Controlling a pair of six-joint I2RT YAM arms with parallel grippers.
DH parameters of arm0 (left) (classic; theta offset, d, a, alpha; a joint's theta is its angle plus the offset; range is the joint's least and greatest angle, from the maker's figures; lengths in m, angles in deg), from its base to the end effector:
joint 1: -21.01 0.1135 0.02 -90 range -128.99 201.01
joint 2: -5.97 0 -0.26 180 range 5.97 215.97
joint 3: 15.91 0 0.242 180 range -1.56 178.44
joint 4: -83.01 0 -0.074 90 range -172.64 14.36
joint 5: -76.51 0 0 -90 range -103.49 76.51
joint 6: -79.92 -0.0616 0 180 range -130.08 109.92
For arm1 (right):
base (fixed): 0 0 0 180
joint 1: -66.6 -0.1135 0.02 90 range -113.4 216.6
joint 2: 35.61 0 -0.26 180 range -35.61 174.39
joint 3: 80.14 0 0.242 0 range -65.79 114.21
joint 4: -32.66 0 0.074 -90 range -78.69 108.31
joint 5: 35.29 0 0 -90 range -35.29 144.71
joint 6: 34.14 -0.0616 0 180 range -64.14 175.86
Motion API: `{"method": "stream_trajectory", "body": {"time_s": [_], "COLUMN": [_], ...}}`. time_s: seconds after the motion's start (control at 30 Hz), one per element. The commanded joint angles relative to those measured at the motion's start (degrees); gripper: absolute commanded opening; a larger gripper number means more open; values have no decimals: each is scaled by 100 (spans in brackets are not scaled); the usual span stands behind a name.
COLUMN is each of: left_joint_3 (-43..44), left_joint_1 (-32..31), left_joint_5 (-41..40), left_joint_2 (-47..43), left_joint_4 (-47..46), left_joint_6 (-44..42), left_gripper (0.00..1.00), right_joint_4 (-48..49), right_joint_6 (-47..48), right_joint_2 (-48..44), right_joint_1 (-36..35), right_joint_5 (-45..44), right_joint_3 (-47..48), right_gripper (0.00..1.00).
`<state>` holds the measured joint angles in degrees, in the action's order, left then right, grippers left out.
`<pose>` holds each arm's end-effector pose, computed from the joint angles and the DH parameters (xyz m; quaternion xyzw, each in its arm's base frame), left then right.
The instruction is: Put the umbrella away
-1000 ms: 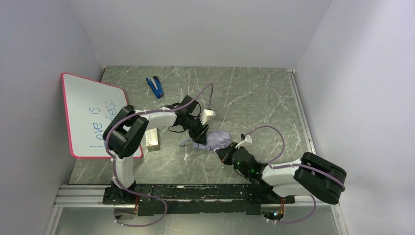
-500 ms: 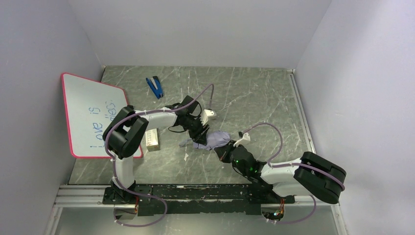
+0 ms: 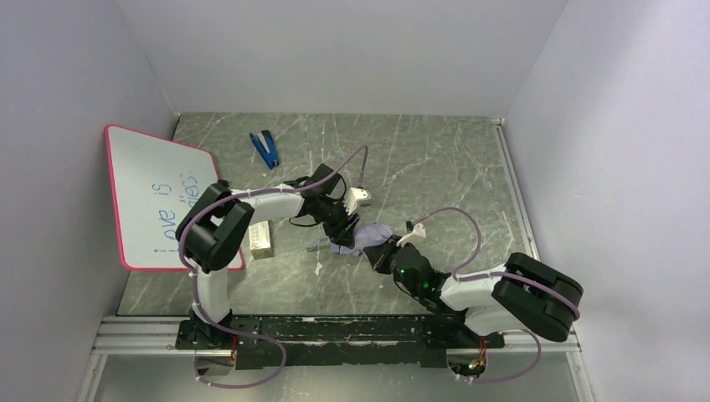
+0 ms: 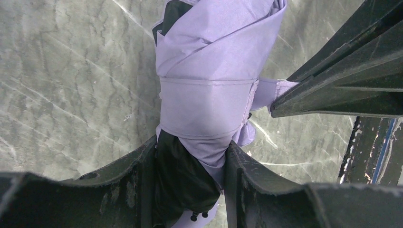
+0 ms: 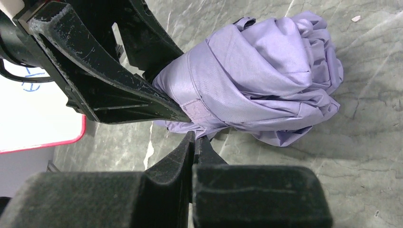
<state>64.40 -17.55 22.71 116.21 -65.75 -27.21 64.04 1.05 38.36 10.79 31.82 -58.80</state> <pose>0.2739 -0.2649 0.1283 0.4984 0.7779 -0.3396 0.1766 0.1417 0.1660 0.1237 0.1050 0.8099 0.3618 0.4496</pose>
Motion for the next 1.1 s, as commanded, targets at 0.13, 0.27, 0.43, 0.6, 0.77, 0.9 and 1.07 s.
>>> {"method": "stream_trajectory", "body": {"time_s": [0.13, 0.27, 0.43, 0.6, 0.77, 0.9, 1.07], "left_joint_3": [-226, -219, -219, -223, -215, -224, -228], "left_joint_1": [53, 20, -6, -36, -46, -50, -58], "left_joint_5": [-2089, -2082, -2085, -2095, -2093, -2104, -2096], "left_joint_2": [542, 560, 578, 595, 606, 613, 629], "left_joint_4": [218, 244, 263, 289, 289, 289, 297], "left_joint_6": [-421, -449, -482, -499, -503, -504, -517], "left_gripper": [5, 5, 5, 5, 5, 5, 5], "right_joint_4": [1250, 1261, 1391, 1597, 1693, 1790, 2012], "right_joint_6": [-186, -218, -314, -338, -361, -424, -513], "right_joint_2": [92, 183, 373, 612, 764, 900, 1088], "right_joint_1": [81, 147, 269, 420, 528, 607, 698], "right_joint_5": [48, 31, 50, 234, 365, 464, 589], "right_joint_3": [490, 545, 576, 639, 719, 755, 746], "right_gripper": [0, 0, 0, 0, 0, 0, 1]}}
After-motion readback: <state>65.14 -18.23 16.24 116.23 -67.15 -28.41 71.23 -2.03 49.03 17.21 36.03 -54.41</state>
